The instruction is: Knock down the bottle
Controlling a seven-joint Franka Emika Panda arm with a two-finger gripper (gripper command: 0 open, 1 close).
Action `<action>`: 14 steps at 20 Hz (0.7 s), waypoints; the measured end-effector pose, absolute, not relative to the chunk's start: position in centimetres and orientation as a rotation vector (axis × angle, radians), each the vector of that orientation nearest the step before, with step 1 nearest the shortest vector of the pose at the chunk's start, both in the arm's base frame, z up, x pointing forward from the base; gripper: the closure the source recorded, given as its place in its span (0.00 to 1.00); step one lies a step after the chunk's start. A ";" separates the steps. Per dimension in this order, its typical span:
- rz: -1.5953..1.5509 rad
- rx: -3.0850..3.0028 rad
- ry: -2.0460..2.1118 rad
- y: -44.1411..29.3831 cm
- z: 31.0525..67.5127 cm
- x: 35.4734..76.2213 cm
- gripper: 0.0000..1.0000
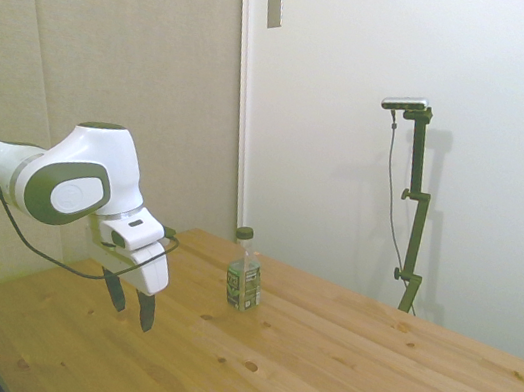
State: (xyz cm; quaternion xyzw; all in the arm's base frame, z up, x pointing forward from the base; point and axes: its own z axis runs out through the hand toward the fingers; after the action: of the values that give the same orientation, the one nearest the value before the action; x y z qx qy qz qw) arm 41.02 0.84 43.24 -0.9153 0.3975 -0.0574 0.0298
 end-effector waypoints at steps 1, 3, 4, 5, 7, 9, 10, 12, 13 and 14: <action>-0.176 -2.823 1.226 0.8 43.2 41.0 0.00; -0.188 -2.825 1.223 0.7 43.1 41.1 0.00; -0.212 -2.821 1.218 0.8 43.3 41.4 0.00; -0.232 -2.815 1.216 1.0 43.6 41.8 0.00; -0.274 -2.795 1.222 1.4 44.4 42.8 1.00; -0.308 -2.773 1.236 2.0 45.3 44.1 1.00; -0.323 -2.768 1.245 2.2 45.8 44.9 1.00; -0.353 -2.755 1.268 2.6 46.6 46.5 1.00; -0.365 -2.746 1.280 2.7 47.0 47.3 1.00; -0.383 -2.737 1.292 2.8 47.3 48.1 1.00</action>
State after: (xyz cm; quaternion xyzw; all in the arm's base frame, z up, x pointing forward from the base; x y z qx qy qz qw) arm 48.15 2.82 47.27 -0.8962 0.4231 -0.1254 0.0452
